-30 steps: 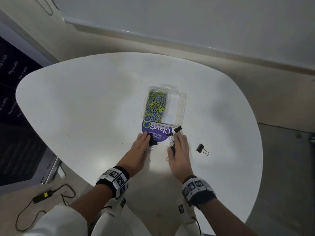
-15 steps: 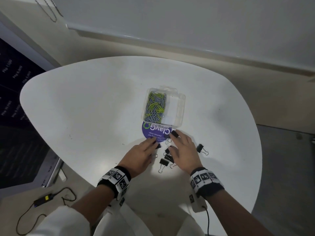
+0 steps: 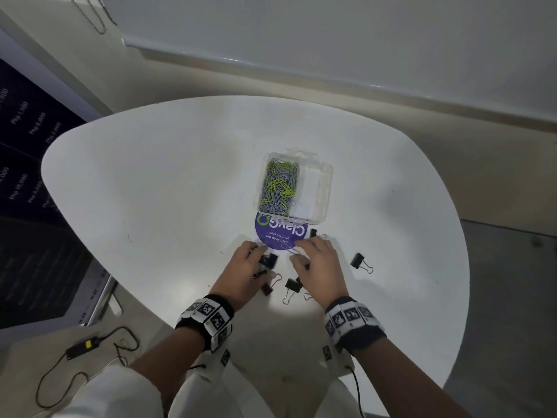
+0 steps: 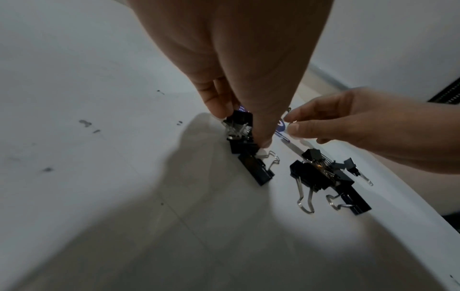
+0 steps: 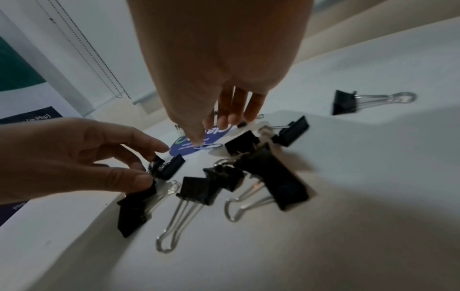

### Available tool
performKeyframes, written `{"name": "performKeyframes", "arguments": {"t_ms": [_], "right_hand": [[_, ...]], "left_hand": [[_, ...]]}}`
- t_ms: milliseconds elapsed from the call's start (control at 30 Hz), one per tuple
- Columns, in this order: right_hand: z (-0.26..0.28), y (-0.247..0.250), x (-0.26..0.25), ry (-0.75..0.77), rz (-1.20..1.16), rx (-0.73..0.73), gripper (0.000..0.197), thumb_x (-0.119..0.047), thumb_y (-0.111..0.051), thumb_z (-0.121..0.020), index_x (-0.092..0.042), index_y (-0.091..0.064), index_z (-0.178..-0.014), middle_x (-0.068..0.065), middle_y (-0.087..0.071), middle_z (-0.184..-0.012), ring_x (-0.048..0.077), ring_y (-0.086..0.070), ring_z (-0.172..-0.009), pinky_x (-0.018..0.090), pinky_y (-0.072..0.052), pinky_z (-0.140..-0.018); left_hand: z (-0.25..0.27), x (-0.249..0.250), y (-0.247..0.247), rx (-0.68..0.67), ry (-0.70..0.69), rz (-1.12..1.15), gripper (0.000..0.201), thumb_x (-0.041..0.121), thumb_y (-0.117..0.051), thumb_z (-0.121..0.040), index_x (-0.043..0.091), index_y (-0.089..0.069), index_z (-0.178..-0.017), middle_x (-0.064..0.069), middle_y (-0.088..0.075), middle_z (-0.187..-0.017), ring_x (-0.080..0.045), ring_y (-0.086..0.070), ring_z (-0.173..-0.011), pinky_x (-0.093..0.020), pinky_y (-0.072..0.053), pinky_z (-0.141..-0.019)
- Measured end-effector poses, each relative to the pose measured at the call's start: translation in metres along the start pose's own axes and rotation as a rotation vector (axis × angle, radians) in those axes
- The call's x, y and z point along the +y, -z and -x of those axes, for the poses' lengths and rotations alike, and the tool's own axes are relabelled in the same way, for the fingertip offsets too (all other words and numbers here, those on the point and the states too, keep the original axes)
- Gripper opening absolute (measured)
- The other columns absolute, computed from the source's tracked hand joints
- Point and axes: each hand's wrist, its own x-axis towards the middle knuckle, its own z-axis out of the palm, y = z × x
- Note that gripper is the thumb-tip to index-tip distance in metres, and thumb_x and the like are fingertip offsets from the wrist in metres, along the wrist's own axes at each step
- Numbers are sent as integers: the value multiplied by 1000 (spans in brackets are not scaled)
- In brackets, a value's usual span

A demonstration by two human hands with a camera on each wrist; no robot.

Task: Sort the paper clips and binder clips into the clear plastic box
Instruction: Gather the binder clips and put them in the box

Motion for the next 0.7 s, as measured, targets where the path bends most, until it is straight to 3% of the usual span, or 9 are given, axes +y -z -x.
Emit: {"name": "performKeyframes", "arguments": {"t_ms": [167,267,333,433,533,700], "right_hand": [[-15,-10,-7,-91,36,-91,10,-23,-71,-87,-15,-69,-93,3,-60,-105,23,-53,-100,37,-49,-86],[-16,-5,-7,-88,49,-125,9,-23,-64,-92,-17,-63,-86,1,-61,-93,22,-55,-93,38,-49,-81],[-19,4,-14,-89,-93,-117,12,-24,-62,-94,-19,-59,-84,-3,-63,-84,17,-57,-83,38,-51,-74],[-36,20,-35,-71,-323,-28,4,-23,-61,-96,-19,-62,-94,-5,-68,-89,11,-64,-86,32,-56,-73],[-69,26,-51,-64,-389,72,14,-21,-61,-97,-17,-65,-109,-4,-69,-101,7,-66,-90,27,-57,-82],[-99,24,-54,-109,-397,86,22,-16,-59,-97,-13,-66,-117,3,-70,-108,10,-66,-95,27,-55,-89]], "left_hand": [[-1,-6,0,18,133,34,54,34,-80,-74,12,-60,-118,-1,-48,-109,-15,-50,-98,-23,-43,-89],[-3,-10,3,36,175,89,36,22,-82,-70,13,-63,-100,7,-42,-97,-11,-45,-86,-18,-37,-80],[-5,-14,4,31,201,129,29,16,-81,-70,14,-61,-92,13,-39,-89,-7,-42,-80,-13,-33,-74],[-8,-14,8,46,229,172,26,16,-81,-72,14,-61,-88,11,-45,-85,-8,-47,-77,-6,-35,-69],[-7,-11,14,94,218,212,20,17,-77,-77,13,-61,-88,5,-50,-85,-9,-54,-73,-4,-38,-67],[-8,-15,23,155,237,223,28,11,-71,-75,18,-62,-100,2,-50,-99,-7,-58,-71,-17,-45,-70]]}}
